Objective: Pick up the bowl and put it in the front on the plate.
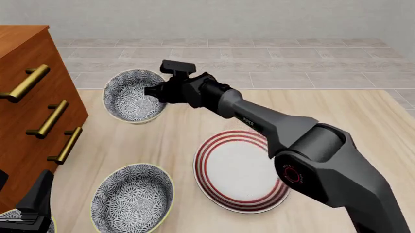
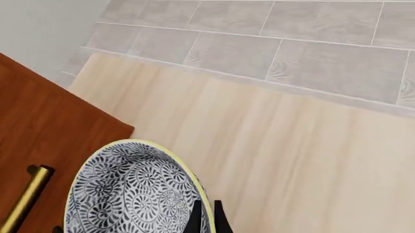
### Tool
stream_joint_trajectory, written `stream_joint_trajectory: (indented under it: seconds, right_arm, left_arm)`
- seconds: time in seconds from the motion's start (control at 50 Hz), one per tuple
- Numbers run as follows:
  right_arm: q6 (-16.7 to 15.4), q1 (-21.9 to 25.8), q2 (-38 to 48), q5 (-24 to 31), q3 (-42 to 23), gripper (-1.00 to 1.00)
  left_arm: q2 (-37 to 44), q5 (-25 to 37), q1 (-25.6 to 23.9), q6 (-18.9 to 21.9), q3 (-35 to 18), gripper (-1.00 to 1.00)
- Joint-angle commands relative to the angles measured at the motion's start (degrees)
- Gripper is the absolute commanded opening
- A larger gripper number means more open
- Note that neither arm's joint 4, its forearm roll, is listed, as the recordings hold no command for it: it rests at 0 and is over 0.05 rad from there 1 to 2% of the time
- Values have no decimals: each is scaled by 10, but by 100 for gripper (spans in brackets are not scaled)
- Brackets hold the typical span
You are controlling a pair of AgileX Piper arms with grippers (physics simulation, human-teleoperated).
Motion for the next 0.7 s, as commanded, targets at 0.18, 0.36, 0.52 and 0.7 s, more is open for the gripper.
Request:
stream_joint_trajectory:
  seconds: [0.18,0.36,0.52,0.7]
  right_arm:
    - [6,-24,-66,32,52,-100]
    - [21,-38,-104,34,106,-100]
    - [27,-46,-154,26,166,-100]
    - [29,-46,-213,7,241,-100]
  left_arm:
    - [0,0,0,0,0,100]
    - [0,0,0,0,0,100]
    - [0,0,0,0,0,100]
    - [0,0,0,0,0,100]
